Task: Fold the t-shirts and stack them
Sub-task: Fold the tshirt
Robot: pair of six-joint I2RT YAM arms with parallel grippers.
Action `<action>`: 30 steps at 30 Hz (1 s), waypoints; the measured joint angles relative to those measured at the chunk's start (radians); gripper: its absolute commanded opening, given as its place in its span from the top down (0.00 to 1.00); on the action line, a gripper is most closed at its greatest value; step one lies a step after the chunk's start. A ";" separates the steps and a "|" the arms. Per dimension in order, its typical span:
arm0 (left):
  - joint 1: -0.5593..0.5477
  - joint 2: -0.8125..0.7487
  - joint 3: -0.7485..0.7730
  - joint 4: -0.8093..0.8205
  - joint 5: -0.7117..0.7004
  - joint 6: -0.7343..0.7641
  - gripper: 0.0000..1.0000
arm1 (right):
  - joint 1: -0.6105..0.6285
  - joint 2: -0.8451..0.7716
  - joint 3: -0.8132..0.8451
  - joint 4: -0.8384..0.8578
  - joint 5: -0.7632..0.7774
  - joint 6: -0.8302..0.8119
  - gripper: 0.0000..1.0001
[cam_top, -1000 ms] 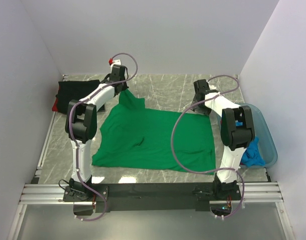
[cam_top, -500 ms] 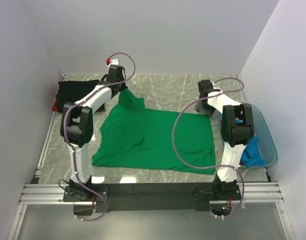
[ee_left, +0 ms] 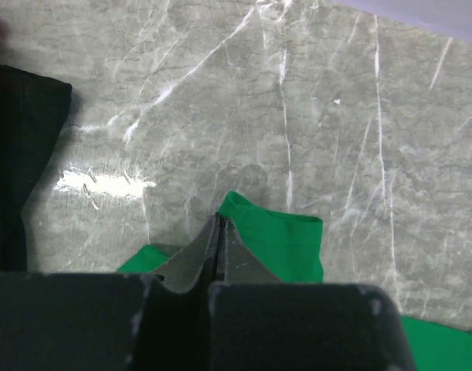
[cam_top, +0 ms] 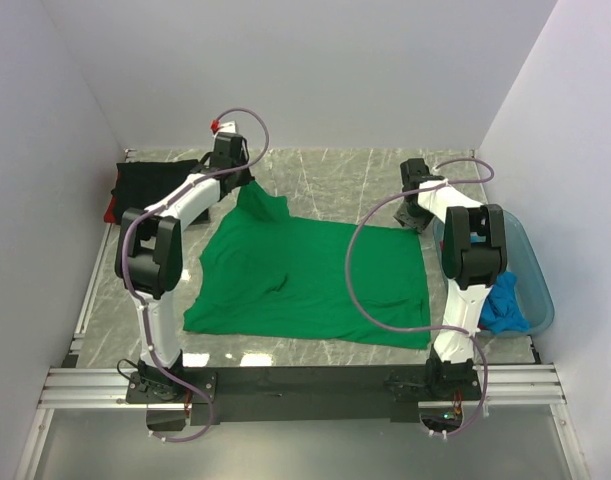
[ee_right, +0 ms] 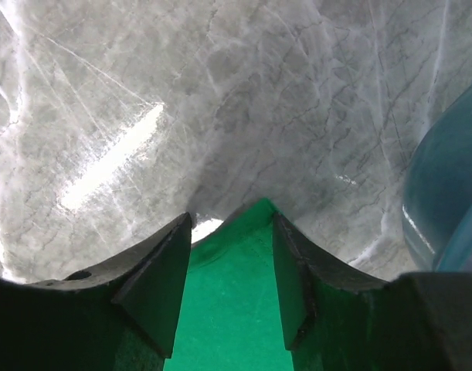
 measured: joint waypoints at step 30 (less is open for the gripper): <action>0.007 -0.493 -0.548 0.053 -0.122 -0.096 1.00 | 0.159 -0.481 -0.440 0.069 0.053 -0.138 1.00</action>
